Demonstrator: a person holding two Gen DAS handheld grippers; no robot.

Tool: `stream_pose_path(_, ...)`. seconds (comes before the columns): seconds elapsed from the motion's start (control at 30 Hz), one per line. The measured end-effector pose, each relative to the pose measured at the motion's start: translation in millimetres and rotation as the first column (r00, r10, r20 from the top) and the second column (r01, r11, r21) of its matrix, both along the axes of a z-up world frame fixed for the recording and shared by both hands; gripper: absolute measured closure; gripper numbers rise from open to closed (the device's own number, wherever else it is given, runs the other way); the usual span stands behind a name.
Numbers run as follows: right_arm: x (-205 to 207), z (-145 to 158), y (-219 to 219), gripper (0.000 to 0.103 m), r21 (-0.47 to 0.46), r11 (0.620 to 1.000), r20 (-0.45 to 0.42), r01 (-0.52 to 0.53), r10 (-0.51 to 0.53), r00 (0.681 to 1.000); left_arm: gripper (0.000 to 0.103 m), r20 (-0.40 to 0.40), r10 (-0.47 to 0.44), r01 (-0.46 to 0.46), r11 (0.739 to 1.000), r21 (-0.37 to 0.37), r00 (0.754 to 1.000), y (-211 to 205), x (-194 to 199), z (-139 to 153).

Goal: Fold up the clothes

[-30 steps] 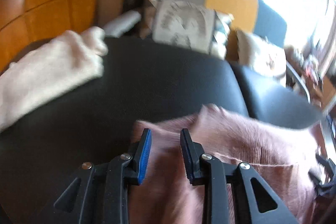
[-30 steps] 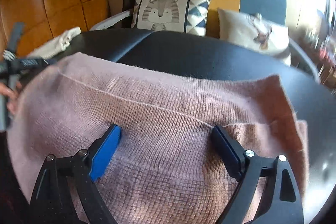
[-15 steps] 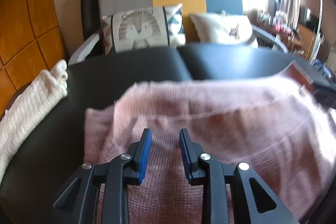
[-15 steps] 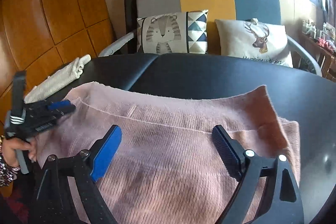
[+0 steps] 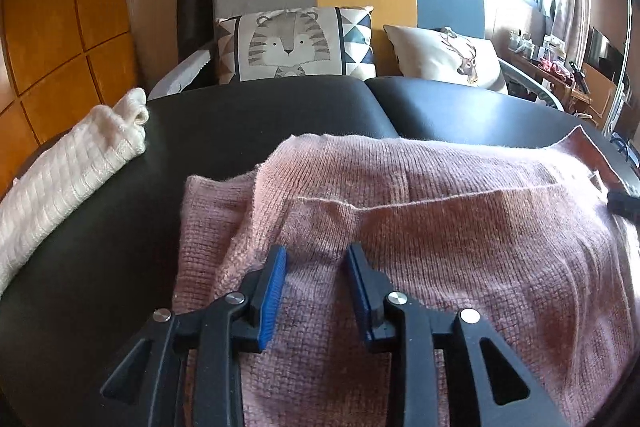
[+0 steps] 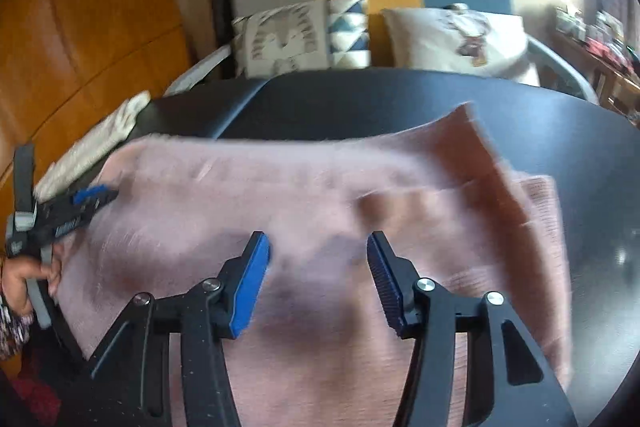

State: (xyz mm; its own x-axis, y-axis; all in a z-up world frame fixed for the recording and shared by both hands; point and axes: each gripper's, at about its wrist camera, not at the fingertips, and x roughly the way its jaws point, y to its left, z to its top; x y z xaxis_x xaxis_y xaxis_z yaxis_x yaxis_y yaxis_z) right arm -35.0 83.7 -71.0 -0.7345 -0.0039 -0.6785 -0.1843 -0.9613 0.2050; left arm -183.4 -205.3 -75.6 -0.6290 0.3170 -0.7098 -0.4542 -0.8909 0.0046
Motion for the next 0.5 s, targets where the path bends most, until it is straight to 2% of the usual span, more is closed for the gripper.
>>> stream_pose_path(0.07, 1, 0, 22, 0.048, -0.028, 0.999, 0.006, 0.021, -0.021, 1.000, 0.071, 0.001, -0.001, 0.001, 1.000, 0.004, 1.000, -1, -1, 0)
stream_pose_path(0.1, 2, -2, 34, 0.054, -0.026, 0.998, 0.028, 0.051, -0.050, 0.998, 0.071, 0.001, -0.001, 0.001, 1.000, 0.004, 1.000, -1, -1, -1)
stream_pose_path(0.13, 1, -6, 43, 0.067, -0.016, 0.997, 0.058, 0.075, -0.074, 0.996, 0.071, -0.001, 0.000, 0.000, 1.000, 0.002, 1.000, -1, -1, -1)
stream_pose_path(0.2, 2, -17, 66, 0.081, -0.004, 0.992, 0.112, 0.122, -0.121, 0.986, 0.071, -0.007, 0.000, 0.000, 1.000, -0.005, 1.000, 0, 0, -1)
stream_pose_path(0.3, 12, -27, 97, 0.102, -0.018, 0.979, 0.103, 0.203, -0.200, 0.974, 0.071, -0.017, 0.002, -0.002, 1.000, -0.020, 1.000, 3, 2, -1)
stream_pose_path(0.47, 20, -23, 111, 0.101, -0.070, 0.969, 0.091, 0.236, -0.229, 0.969, 0.071, -0.032, 0.005, -0.007, 0.999, -0.049, 0.999, 7, 5, -1)
stream_pose_path(0.5, 24, -18, 112, 0.096, -0.104, 0.965, 0.075, 0.239, -0.232, 0.970, 0.071, -0.033, 0.006, -0.007, 0.999, -0.050, 0.999, 7, 6, -1)
